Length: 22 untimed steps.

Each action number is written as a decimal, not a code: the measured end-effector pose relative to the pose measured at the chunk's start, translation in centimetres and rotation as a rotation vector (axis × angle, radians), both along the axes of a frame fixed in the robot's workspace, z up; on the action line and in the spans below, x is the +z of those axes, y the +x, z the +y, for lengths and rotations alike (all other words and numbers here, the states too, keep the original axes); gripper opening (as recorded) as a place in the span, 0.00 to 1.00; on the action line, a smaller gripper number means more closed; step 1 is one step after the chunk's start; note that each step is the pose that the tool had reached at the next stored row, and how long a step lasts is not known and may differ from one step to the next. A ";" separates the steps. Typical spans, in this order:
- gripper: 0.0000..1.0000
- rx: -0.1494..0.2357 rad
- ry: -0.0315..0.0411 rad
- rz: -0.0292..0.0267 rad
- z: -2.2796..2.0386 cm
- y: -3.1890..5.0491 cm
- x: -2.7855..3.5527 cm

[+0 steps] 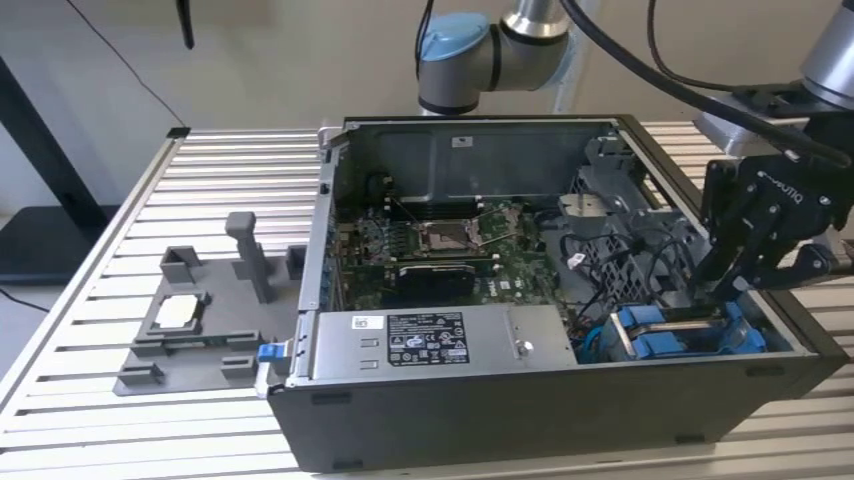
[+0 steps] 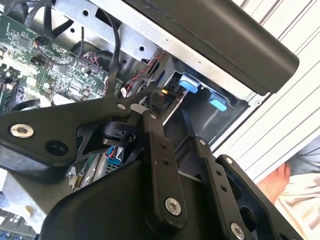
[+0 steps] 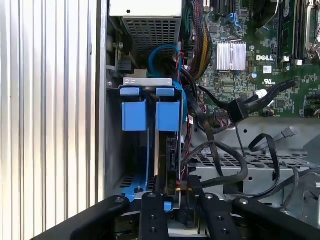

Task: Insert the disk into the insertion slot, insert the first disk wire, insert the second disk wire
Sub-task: 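Insert the first disk wire, then insert the second disk wire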

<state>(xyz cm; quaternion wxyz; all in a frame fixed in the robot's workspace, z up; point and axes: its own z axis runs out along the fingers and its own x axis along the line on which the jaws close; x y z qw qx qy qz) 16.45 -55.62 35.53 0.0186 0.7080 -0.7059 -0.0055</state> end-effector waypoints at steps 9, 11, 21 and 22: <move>0.33 0.000 0.0000 -0.0070 0.23 -0.14 0.87; 0.33 0.000 0.0001 -0.0084 0.45 -0.16 0.91; 0.33 0.000 -0.0002 -0.0118 1.90 -0.20 1.40; 0.33 0.000 0.0000 -0.0126 1.98 -0.20 1.59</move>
